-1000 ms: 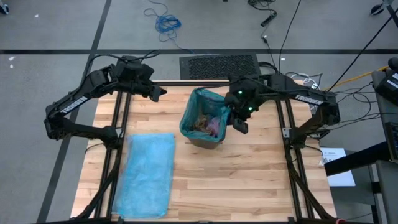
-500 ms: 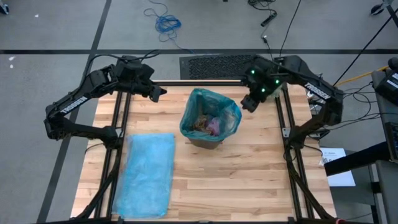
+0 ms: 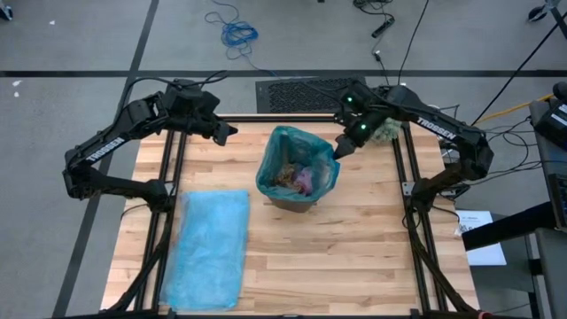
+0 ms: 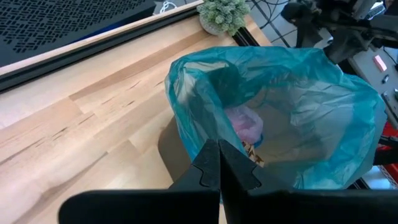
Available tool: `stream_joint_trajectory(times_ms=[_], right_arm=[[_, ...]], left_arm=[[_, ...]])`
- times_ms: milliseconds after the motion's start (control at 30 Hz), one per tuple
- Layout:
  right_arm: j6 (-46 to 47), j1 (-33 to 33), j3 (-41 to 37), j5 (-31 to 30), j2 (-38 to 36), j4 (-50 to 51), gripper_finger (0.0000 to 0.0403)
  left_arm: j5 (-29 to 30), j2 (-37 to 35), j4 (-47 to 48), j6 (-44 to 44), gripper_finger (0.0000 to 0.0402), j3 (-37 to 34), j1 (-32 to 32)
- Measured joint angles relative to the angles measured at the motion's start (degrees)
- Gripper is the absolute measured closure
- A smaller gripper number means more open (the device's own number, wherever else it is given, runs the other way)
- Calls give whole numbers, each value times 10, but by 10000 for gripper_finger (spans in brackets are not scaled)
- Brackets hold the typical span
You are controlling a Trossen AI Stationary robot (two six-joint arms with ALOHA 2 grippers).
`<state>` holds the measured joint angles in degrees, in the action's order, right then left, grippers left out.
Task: Place trash/remove bag and relplace
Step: Remove the trash bag from the trash bin
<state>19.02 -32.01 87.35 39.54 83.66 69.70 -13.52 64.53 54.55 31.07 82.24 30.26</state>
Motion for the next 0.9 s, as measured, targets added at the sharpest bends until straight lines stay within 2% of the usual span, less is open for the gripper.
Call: stream_joint_trajectory(times_ms=[200,533,900], right_arm=[[15,-2,-4,14,-7,-11,245],[95,-33,-3,14,-72,-40,249],[60,-17,-3,6,-22,-40,259]], left_arm=[[-1,0,0,0,402,0,0],[-2,0,0,-4,402,0,0],[-2,0,0,-4,402,0,0]])
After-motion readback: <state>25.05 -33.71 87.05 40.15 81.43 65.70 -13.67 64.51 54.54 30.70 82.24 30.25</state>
